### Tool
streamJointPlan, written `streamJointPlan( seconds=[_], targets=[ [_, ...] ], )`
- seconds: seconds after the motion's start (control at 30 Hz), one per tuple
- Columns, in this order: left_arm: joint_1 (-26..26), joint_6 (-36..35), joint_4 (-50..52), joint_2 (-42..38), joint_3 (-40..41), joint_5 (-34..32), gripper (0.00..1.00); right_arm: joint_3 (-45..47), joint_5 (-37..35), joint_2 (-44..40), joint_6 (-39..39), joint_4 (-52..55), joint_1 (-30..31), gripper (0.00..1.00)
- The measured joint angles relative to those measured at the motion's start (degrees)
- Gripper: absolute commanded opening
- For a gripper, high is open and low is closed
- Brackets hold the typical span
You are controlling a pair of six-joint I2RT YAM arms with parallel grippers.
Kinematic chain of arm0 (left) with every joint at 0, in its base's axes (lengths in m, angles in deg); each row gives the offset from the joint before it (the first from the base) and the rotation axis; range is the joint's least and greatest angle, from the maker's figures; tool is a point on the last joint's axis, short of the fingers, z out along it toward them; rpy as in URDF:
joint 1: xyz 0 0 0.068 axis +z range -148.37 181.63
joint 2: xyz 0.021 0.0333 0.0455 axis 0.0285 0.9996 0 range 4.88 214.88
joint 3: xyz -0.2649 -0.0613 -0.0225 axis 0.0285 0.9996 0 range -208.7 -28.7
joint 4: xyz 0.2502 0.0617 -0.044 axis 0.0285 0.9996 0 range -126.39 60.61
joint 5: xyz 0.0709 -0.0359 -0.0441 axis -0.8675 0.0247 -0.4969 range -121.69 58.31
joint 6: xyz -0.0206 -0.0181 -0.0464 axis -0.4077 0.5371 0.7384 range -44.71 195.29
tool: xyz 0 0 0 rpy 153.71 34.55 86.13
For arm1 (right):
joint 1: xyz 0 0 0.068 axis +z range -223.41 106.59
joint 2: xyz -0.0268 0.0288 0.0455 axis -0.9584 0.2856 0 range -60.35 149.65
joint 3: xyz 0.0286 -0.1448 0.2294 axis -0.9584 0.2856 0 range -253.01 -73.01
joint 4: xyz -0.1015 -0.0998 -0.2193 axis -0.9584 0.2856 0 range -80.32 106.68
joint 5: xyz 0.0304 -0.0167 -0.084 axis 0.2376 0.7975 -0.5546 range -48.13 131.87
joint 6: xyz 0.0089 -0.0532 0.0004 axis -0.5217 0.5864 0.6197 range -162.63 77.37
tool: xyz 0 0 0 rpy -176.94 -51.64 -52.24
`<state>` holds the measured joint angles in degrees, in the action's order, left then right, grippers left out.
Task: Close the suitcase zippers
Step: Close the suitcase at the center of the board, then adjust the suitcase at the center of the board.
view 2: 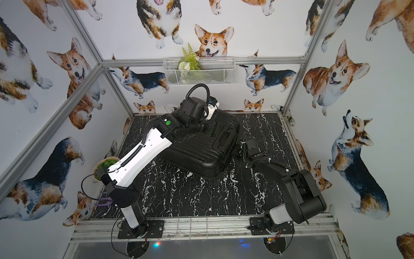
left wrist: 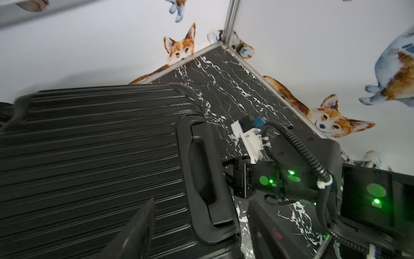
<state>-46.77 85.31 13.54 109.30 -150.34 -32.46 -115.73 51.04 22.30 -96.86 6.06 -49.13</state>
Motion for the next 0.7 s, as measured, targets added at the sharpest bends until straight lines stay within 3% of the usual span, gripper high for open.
streamJointPlan(
  seconds=[0.13, 0.23, 0.37, 0.7],
  targets=[
    [-0.15, 0.22, 1.49, 5.09, -2.45, 4.57, 0.68, -0.13, -4.11, -3.91, 0.33, 5.05, 0.48, 0.50],
    [-1.01, 0.66, 2.38, 8.87, -4.42, 6.36, 0.68, -0.37, -8.92, -8.46, 2.01, 8.90, -0.46, 0.52],
    [-2.86, 0.66, 4.68, 14.43, -8.68, 6.71, 0.68, -0.09, -14.16, -13.66, 4.83, 15.04, -6.23, 0.53],
    [-4.61, -0.50, 9.97, 25.24, -15.41, -2.08, 0.67, -1.20, -18.25, -20.76, 10.95, 23.71, -10.84, 0.54]
  ],
)
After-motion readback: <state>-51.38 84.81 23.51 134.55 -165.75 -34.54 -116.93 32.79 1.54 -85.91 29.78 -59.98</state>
